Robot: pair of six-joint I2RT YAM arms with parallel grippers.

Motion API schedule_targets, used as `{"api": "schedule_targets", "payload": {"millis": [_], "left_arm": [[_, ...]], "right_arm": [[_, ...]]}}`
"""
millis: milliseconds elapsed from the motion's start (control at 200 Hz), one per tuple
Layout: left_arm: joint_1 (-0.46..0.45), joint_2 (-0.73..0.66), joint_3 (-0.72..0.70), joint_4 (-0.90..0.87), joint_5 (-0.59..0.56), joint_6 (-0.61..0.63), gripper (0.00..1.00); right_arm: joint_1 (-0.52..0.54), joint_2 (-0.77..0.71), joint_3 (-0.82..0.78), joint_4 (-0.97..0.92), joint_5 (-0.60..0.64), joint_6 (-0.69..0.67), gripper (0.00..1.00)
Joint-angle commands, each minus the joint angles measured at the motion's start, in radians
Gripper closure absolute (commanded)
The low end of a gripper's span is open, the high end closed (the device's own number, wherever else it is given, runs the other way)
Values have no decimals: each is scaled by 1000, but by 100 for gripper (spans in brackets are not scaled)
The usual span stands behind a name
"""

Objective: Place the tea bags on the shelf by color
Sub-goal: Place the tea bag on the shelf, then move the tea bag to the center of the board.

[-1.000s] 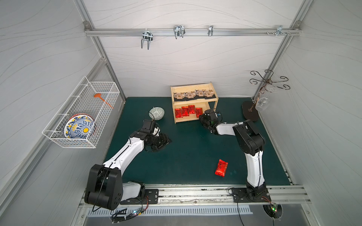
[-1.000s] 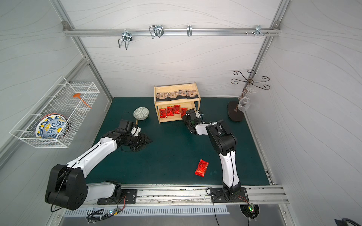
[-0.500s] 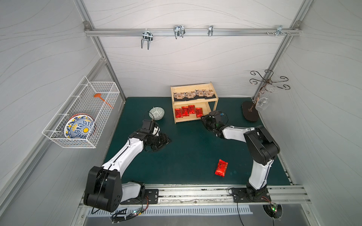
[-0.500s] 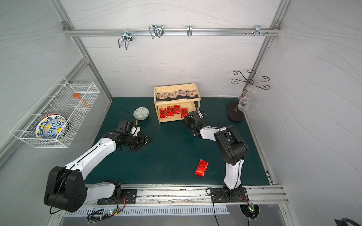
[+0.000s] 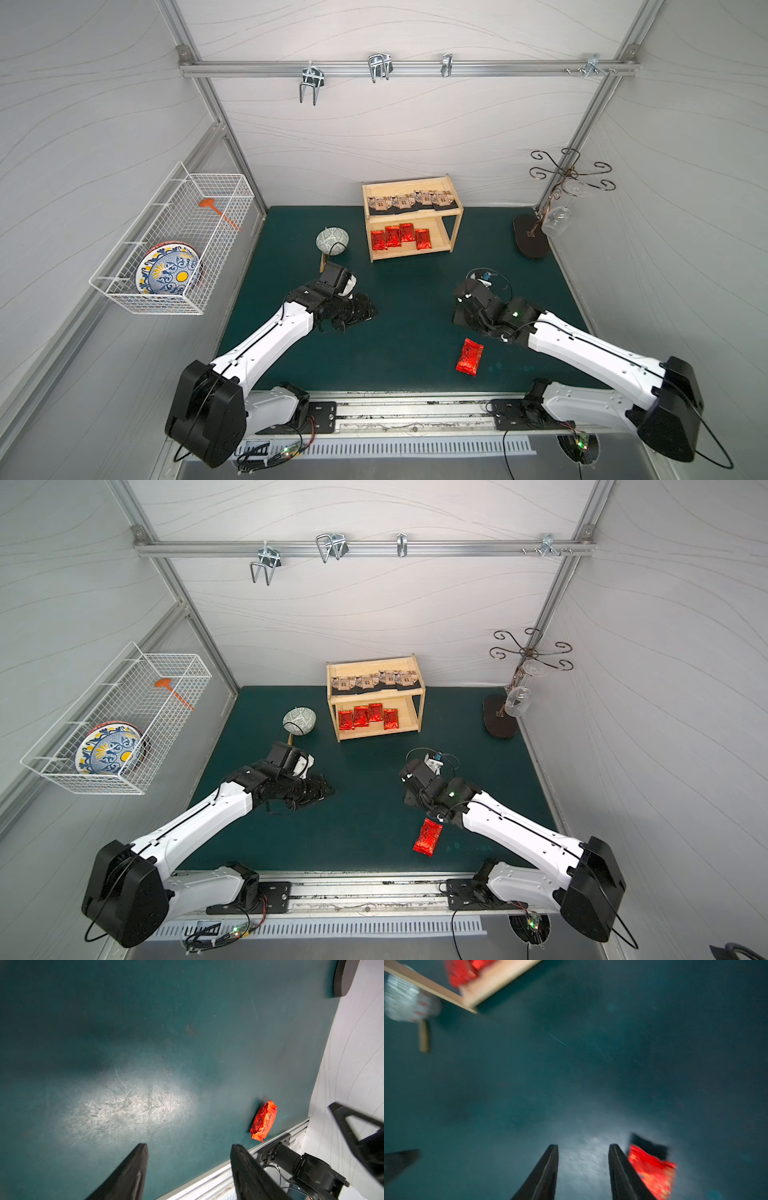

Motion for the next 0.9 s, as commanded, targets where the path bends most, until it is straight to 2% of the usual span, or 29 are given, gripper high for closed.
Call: {"api": "schedule_targets", "payload": {"millis": [0,130,190,310,565,765,895], "left_arm": [[-20,26,44,-2,-30,4,29],[-27,51,54,-8,-25,5,24],[-28,52,55,-12,-30,4,22],[-28,48,55,-18,-41,7,18],[-28,60,45,-15,-31,12,11],[-28,58,47,-18,-35,14,8],[-26,58,37,-8,-44,10,7]], "right_arm": [[42,-48,-18,-309,-4,28,44],[50,-78,-57,-291,-64,41,26],[50,-78,-84,-253,-103,49,21],[50,-62,-146,-153,-170,70,20],[44,4,-180,-10,-203,78,19],[21,55,-194,10,-207,82,19],[9,37,-241,10,-203,100,19]]}}
